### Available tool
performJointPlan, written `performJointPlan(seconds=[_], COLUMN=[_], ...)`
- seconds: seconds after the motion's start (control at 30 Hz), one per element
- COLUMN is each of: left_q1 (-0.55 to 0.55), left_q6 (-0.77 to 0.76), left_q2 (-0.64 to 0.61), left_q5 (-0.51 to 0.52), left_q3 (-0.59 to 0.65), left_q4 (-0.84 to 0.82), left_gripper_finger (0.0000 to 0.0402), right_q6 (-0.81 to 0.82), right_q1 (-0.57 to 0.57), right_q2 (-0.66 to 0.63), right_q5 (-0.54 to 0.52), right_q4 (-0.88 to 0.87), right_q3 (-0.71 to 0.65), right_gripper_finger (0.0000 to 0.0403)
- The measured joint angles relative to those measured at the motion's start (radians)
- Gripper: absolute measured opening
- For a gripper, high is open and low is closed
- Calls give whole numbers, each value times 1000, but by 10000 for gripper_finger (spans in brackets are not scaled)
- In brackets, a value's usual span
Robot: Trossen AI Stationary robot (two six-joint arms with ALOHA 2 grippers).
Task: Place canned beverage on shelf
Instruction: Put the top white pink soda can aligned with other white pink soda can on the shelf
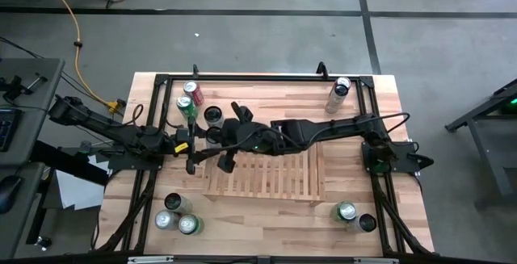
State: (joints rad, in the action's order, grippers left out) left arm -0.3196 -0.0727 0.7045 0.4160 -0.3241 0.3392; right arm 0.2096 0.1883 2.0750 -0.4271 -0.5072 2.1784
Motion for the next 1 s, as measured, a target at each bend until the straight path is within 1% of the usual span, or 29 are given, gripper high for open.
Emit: performJointPlan(seconds=[0.23,0.5,0.73,0.83,1.0], left_q1=[0,0,0,0,0], left_q6=[-3,-3,3,0,-21], left_q2=[0,0,1,1,-2], left_q5=[0,-1,0,-1,-5], left_q3=[0,0,0,1,1], left_q4=[0,1,0,0,0], left_gripper_finger=[250,285,295,314,367], right_q6=[14,18,18,18,19], right_q1=[0,-1,-1,-1,-1], right_q2=[1,2,3,3,3], right_q5=[2,15,16,16,16], right_q4=[0,0,-1,-1,-1], right_q3=[0,0,0,0,0], right_gripper_finger=[0,0,0,0,0])
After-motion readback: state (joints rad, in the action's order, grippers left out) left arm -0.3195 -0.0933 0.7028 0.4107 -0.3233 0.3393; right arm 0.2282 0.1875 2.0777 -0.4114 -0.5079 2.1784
